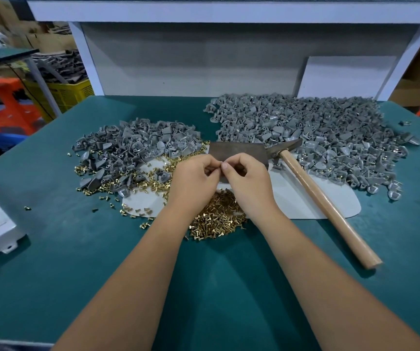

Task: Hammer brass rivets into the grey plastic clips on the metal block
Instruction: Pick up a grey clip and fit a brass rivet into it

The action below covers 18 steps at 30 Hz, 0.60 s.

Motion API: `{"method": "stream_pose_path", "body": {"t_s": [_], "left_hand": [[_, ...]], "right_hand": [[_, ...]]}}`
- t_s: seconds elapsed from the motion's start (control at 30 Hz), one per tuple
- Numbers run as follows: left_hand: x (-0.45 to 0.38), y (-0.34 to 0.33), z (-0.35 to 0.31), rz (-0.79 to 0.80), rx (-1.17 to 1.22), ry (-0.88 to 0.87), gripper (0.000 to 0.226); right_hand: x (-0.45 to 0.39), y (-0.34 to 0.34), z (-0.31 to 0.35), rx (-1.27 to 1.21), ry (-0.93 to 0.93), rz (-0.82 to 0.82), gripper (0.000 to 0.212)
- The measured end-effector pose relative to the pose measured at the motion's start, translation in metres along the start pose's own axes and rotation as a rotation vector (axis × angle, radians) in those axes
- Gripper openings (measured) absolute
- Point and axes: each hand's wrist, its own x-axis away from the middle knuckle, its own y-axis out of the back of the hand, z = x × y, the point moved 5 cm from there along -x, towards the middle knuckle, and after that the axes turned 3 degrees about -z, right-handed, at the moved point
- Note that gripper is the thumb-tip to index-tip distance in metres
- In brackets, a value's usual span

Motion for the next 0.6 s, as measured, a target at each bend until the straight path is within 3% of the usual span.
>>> {"method": "stream_pose_path", "body": {"t_s": [0.1, 0.23, 0.33, 0.47, 0.6], "left_hand": [[-0.011, 0.029, 0.012, -0.119, -0.040, -0.003, 0.008], [-0.015, 0.079, 0.056, -0.427, 0.006, 0.287, 0.005], [-0.011, 0.090, 0.070, -0.499, -0.026, 0.367, 0.014], [-0.012, 0.084, 0.067, -0.463, -0.010, 0.343, 0.009], [-0.014, 0.076, 0.061, -0.417, -0.005, 0.310, 0.008]], "right_hand": [[-0.004, -0.016, 0.012, 0.050, 0.024, 0.026, 0.026], [-0.002, -0.070, 0.033, 0.399, 0.216, 0.367, 0.039], [0.003, -0.102, 0.036, 0.727, 0.402, 0.523, 0.042], [-0.002, -0.107, 0.045, 0.796, 0.463, 0.430, 0.019], [-0.009, -0.094, 0.042, 0.655, 0.347, 0.343, 0.017]]}}
